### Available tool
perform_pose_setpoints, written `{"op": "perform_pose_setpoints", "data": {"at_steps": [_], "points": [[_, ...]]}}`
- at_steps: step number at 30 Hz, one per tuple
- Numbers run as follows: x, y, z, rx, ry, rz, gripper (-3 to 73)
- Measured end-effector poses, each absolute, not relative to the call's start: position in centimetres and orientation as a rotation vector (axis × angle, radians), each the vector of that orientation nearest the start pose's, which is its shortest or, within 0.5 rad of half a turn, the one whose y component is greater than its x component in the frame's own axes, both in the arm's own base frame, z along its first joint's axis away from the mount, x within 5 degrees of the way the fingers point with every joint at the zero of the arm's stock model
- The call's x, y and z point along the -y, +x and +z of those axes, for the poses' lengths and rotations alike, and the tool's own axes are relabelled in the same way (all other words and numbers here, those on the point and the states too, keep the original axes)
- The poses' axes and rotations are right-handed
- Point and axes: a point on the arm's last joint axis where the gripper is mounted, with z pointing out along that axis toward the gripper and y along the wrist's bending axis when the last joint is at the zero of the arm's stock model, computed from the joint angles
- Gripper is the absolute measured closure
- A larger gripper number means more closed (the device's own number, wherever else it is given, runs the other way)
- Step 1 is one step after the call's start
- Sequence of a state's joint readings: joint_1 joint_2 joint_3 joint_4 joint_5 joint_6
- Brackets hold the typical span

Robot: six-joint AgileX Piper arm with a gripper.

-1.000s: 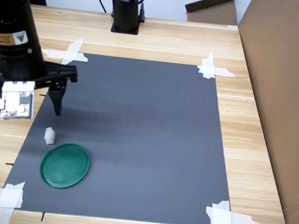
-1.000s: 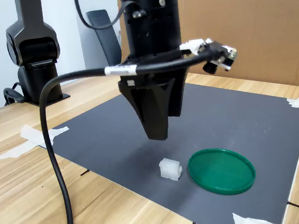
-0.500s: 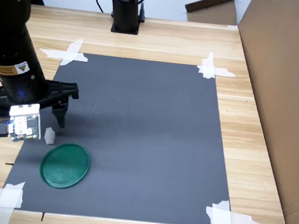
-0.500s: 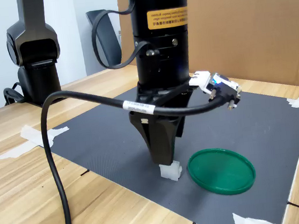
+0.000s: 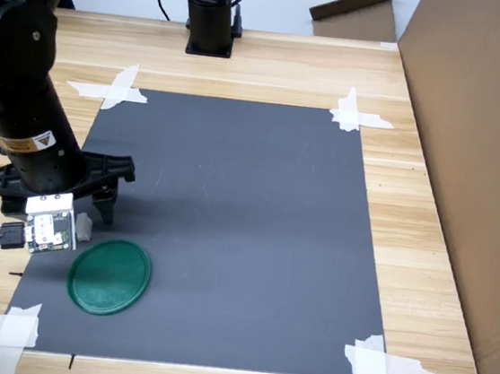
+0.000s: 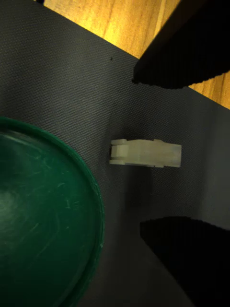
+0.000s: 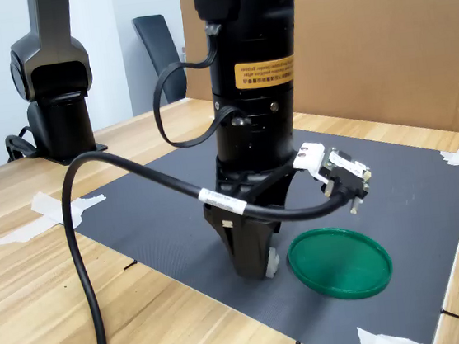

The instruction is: Grasp a white terminal and put it in the green lid.

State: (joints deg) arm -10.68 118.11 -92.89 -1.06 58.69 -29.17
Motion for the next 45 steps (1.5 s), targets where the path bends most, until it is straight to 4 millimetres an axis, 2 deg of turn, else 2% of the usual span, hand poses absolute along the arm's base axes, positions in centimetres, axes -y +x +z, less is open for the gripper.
{"op": "perform_pose_setpoints", "data": {"at_steps": [2,5,15,22,23,24,31,33,35,37,45], "points": [[8.1,42.0,19.8,-2.918,-0.487,-0.123,3.2],[8.1,42.2,18.9,-2.931,-0.486,-0.112,11.9],[8.1,42.3,18.7,-2.934,-0.470,-0.109,31.0],[8.1,42.4,18.2,-2.946,-0.461,-0.103,52.3],[8.1,42.4,18.1,-2.949,-0.458,-0.097,58.6],[8.1,42.4,18.1,-2.950,-0.456,-0.092,60.5],[7.9,42.2,18.3,-2.963,-0.464,-0.068,60.5],[7.8,42.0,19.5,-2.943,-0.476,-0.073,60.5],[7.8,42.1,22.4,-2.892,-0.479,-0.099,60.5],[7.8,42.1,24.2,-2.868,-0.496,-0.112,60.5],[7.2,42.8,26.8,-2.806,-0.551,-0.119,60.5]]}}
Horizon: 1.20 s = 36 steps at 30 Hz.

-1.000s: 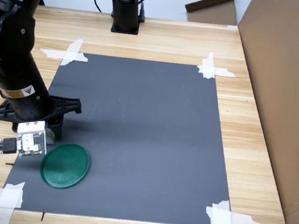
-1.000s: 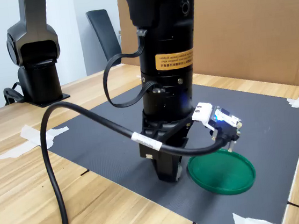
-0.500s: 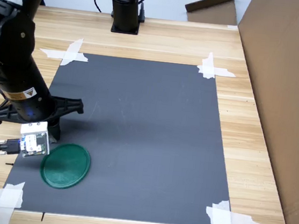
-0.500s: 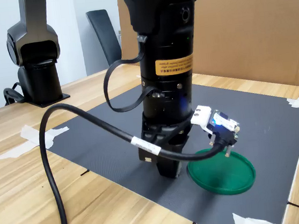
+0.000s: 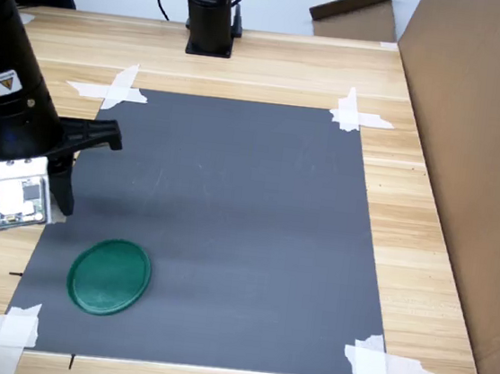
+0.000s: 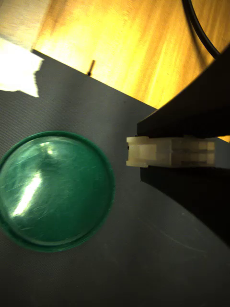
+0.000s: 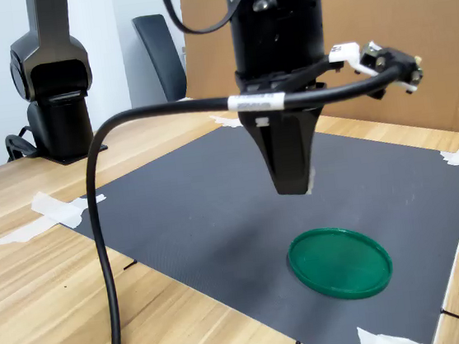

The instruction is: Grasp a white terminal and put it in the green lid.

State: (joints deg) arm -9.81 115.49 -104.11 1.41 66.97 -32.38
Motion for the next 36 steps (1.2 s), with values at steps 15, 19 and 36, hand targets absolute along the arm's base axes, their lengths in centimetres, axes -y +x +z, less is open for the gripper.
{"op": "perform_pose_setpoints", "data": {"at_steps": [15,19,36], "points": [[3.2,45.4,22.7,-2.793,-0.700,-0.212,60.5],[3.2,45.8,21.3,-2.813,-0.696,-0.203,60.5],[3.1,46.2,19.1,-2.858,-0.699,-0.163,24.0]]}}
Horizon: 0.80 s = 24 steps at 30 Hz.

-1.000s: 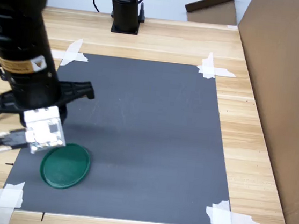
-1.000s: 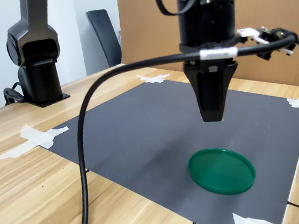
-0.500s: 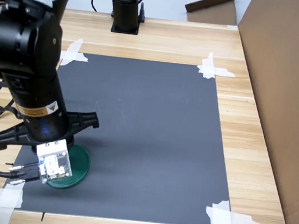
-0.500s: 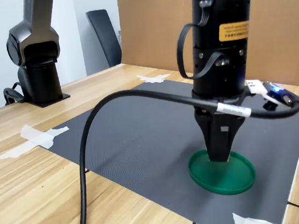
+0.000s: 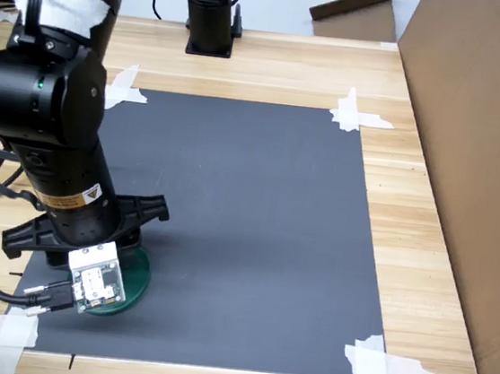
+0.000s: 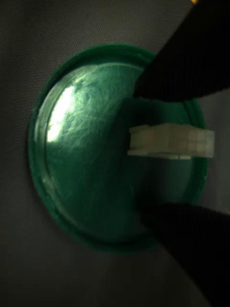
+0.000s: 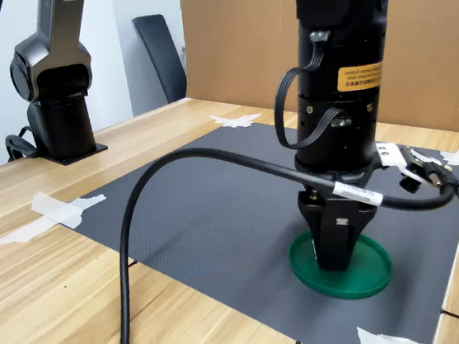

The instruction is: Grasp a white terminal and put it in the green lid.

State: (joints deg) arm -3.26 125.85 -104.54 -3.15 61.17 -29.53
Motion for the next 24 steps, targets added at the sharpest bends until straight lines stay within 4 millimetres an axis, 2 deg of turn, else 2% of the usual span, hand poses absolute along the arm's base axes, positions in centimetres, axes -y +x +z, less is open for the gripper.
{"op": "perform_pose_setpoints", "data": {"at_steps": [3,4,7,12,14,17,18,19,20,22,24], "points": [[2.9,46.2,19.4,-2.851,-0.685,-0.136,10.5],[2.8,46.1,20.2,-2.833,-0.672,-0.124,3.2],[2.7,45.6,22.0,-2.806,-0.662,-0.133,1.3],[2.7,45.0,24.1,-2.776,-0.635,-0.136,2.8],[2.4,44.0,27.1,-2.722,-0.606,-0.125,11.4],[2.3,43.5,28.4,-2.700,-0.597,-0.118,17.9],[2.2,43.1,29.4,-2.680,-0.589,-0.116,22.0],[2.1,42.5,30.8,-2.648,-0.578,-0.117,28.3],[1.9,41.3,33.2,-2.595,-0.556,-0.114,44.3],[1.8,40.5,34.5,-2.570,-0.550,-0.115,55.9],[1.8,39.9,35.1,-2.559,-0.547,-0.112,63.7]]}}
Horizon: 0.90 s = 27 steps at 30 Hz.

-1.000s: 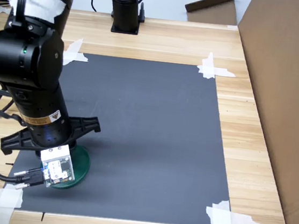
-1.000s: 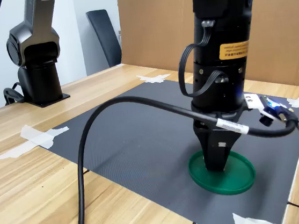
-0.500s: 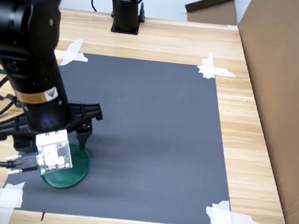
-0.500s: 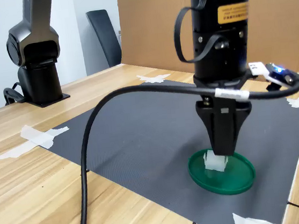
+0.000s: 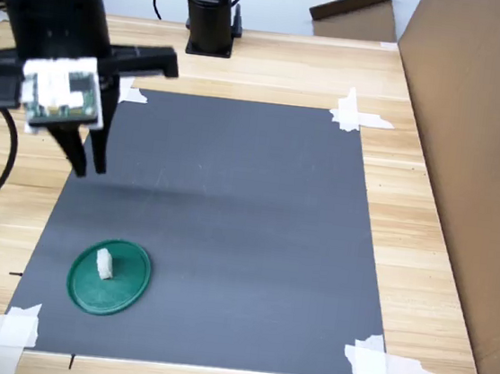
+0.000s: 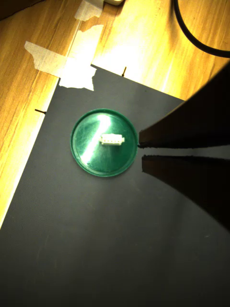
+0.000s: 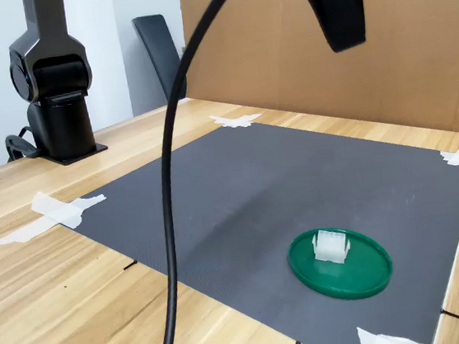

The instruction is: Grasp a white terminal and put it in the green lid.

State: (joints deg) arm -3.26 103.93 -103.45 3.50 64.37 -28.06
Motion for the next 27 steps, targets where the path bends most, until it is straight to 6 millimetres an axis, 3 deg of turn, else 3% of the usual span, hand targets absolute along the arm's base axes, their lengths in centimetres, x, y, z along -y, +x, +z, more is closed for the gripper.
{"op": "perform_pose_setpoints", "data": {"at_steps": [3,6,10,11,16,17,19,20,21,23,27], "points": [[1.6,38.0,35.9,-2.537,-0.532,-0.099,71.0],[1.8,36.7,36.3,-2.490,-0.488,-0.071,71.7],[3.0,33.2,37.6,-2.354,-0.374,-0.082,71.9],[3.1,31.2,37.6,-2.309,-0.334,-0.078,71.9],[3.0,27.4,37.2,-2.216,-0.281,-0.108,71.9],[2.9,24.7,36.7,-2.153,-0.258,-0.142,71.9],[2.7,23.2,36.1,-2.123,-0.246,-0.154,72.1],[2.3,20.9,35.1,-2.096,-0.230,-0.160,72.1],[2.2,20.1,35.0,-2.080,-0.224,-0.162,72.1],[1.6,17.1,32.7,-2.085,-0.201,-0.136,72.1],[1.0,14.3,30.0,-2.067,-0.150,-0.090,72.1]]}}
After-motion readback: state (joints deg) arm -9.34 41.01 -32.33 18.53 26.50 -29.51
